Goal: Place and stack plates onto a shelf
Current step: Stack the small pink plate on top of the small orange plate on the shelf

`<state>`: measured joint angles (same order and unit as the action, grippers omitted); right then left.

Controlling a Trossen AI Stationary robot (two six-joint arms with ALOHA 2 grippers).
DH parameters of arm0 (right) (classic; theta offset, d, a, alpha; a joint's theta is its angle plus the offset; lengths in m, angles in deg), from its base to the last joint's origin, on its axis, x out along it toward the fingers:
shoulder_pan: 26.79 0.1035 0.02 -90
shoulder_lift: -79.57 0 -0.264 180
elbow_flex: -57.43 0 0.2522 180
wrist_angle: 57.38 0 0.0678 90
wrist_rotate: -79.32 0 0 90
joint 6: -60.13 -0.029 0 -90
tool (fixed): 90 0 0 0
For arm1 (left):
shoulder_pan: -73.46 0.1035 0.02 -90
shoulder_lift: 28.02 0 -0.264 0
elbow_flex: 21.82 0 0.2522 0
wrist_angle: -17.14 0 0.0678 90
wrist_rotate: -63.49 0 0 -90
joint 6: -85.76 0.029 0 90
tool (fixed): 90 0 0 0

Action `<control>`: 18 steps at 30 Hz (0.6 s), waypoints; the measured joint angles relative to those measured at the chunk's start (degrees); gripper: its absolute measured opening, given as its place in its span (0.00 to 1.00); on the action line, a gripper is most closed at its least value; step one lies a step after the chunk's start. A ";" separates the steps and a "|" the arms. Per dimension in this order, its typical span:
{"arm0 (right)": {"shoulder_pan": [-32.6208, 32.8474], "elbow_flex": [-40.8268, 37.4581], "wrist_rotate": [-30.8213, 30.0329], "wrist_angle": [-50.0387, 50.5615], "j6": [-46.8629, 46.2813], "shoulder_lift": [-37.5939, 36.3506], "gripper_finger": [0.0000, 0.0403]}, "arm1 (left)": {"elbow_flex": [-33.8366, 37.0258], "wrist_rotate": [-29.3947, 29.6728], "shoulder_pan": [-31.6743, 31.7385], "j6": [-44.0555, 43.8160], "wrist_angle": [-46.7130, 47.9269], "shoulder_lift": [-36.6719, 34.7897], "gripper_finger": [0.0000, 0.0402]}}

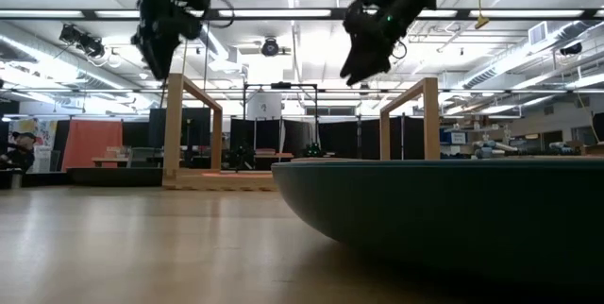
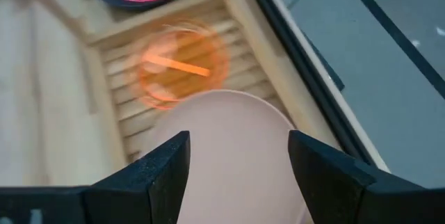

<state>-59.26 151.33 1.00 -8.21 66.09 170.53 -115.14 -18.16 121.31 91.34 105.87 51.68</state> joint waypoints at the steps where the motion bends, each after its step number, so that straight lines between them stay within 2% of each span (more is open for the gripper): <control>1: 0.99 0.00 -0.01 0.32 0.00 -0.60 0.61 | 1.10 -0.56 1.83 0.41 -1.55 0.00 0.40; 10: 11.75 0.00 -0.01 0.80 0.09 -3.13 0.61 | 12.06 -4.42 13.21 1.07 -13.29 0.02 0.40; 18: 20.31 0.00 -0.04 0.52 0.17 -3.13 0.61 | 19.86 -5.83 14.62 1.51 -20.33 0.19 0.40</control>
<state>-38.95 151.33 0.96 -7.70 66.26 167.40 -95.28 -23.99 135.94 92.85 85.54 51.86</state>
